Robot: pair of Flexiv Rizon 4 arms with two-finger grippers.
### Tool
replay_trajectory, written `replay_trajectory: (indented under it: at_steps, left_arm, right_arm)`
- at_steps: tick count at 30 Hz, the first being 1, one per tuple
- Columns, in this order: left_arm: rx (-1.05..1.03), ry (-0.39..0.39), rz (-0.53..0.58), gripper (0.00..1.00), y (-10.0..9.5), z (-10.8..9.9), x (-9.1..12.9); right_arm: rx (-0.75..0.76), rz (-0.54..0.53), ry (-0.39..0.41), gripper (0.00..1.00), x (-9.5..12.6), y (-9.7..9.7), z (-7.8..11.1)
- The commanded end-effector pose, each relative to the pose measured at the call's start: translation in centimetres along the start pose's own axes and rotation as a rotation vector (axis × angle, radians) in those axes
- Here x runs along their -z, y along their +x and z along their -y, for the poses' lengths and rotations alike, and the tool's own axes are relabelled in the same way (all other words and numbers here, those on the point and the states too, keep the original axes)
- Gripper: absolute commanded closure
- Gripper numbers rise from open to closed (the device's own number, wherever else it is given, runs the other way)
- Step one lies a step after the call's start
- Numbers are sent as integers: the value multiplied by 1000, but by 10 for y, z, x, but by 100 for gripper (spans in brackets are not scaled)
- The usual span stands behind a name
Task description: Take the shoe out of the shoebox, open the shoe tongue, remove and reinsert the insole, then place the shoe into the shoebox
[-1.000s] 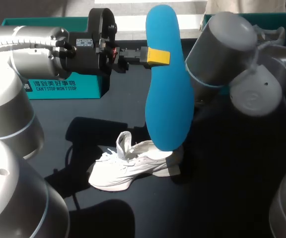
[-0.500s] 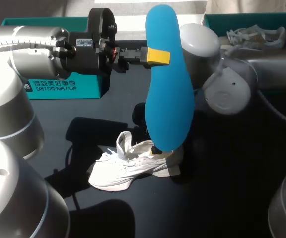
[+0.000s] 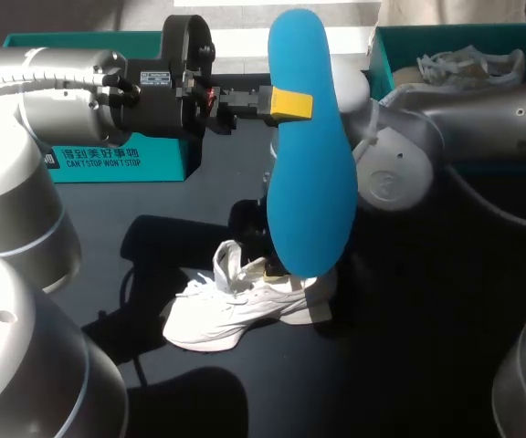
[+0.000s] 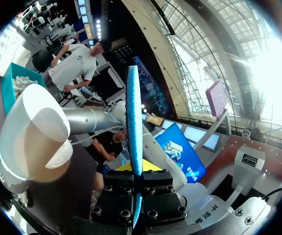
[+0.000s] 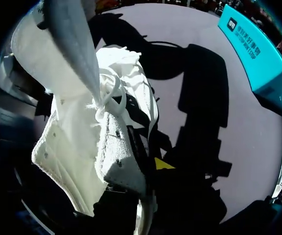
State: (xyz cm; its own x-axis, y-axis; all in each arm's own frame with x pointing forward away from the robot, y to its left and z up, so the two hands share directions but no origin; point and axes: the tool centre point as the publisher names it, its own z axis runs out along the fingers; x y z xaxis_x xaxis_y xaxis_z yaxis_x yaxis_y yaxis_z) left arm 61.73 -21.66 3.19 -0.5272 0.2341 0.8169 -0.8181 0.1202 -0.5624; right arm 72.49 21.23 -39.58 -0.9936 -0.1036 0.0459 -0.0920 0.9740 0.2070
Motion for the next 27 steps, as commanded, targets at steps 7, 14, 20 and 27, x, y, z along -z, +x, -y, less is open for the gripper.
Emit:
replay_trajectory:
  at_steps: [7, 14, 20, 27]
  left_arm:
    - [0, 1, 3, 100, 1, -2, 1]
    - [0, 1, 3, 100, 1, -2, 1]
    - [0, 1, 3, 100, 1, -2, 1]
    - [0, 1, 3, 100, 1, -2, 1]
  right_arm:
    - [-232, -56, -12, 100, 29, 18, 6]
    - [-724, -101, -186, 100, 30, 35, 12]
    - [-844, -71, -262, 100, 30, 34, 12]
    - [-844, -71, -262, 100, 30, 34, 12]
